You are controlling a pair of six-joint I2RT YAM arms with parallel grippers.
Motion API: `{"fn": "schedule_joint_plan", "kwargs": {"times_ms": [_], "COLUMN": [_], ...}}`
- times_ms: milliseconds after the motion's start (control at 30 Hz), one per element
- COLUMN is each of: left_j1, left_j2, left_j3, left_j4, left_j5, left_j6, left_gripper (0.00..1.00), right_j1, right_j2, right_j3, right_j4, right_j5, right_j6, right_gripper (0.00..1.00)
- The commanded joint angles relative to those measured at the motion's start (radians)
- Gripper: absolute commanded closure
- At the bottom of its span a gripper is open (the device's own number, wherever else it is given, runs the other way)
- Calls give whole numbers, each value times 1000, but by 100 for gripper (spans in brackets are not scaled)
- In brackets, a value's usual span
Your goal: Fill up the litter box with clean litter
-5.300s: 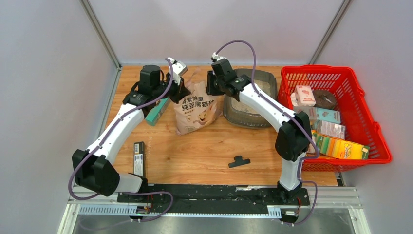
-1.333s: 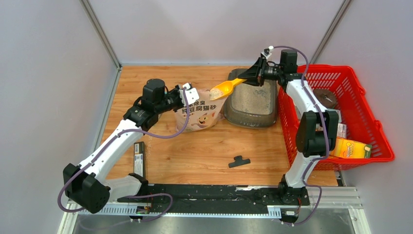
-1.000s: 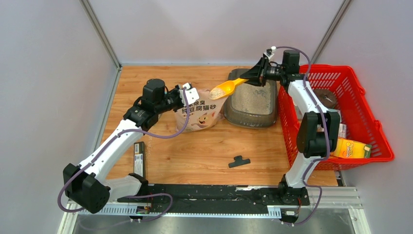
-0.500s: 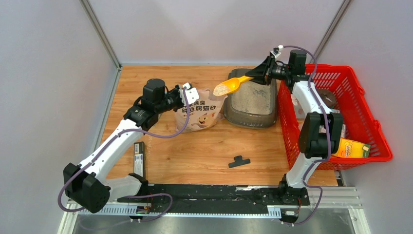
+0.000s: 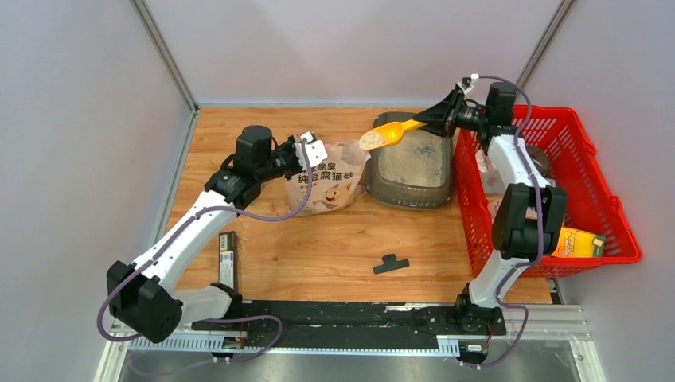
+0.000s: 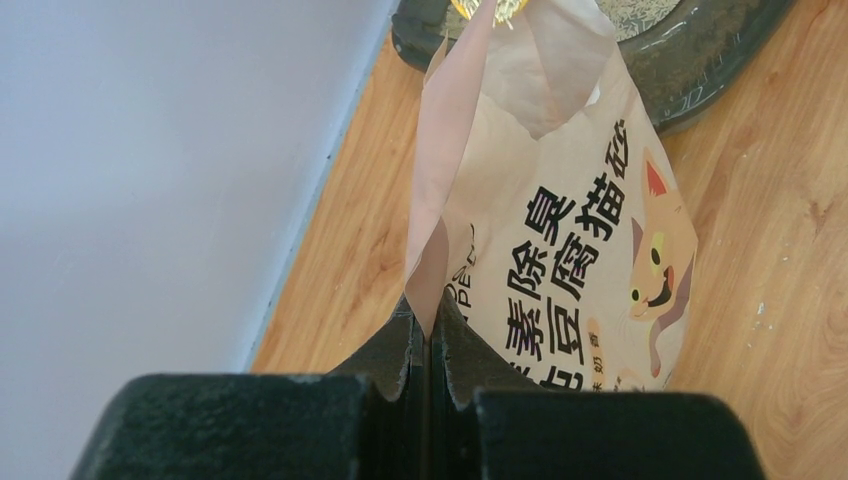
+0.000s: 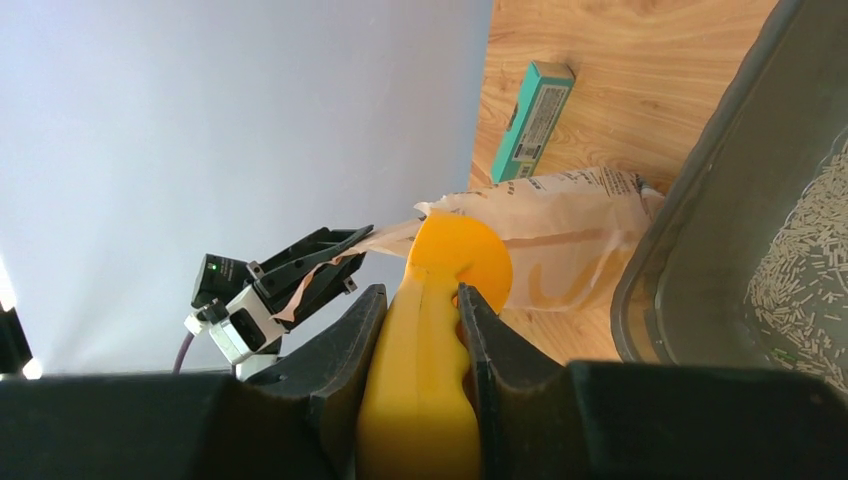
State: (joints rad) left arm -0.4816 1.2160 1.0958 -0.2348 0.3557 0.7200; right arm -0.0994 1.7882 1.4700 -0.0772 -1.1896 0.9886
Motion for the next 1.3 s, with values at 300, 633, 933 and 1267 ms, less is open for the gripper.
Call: {"fn": "schedule_joint_plan", "kwargs": {"times_ms": [300, 633, 933, 1267], "left_j1": [-3, -9, -11, -11], "left_j2": [23, 50, 28, -33], "left_j3": [124, 154, 125, 64], "left_j4": [181, 181, 201, 213], "left_j5": [52, 58, 60, 68], "left_j6": [4, -11, -28, -33], "left_gripper": [100, 100, 100, 100], "right_j1": [-120, -284, -316, -312], "right_j2": [-59, -32, -26, -41], "right_j3": [10, 92, 240, 270], "right_j4": [120, 11, -266, -457], "right_j5": [-47, -4, 103, 165], "right_j6": [79, -42, -382, -593], "right_gripper": [100, 100, 100, 100]}}
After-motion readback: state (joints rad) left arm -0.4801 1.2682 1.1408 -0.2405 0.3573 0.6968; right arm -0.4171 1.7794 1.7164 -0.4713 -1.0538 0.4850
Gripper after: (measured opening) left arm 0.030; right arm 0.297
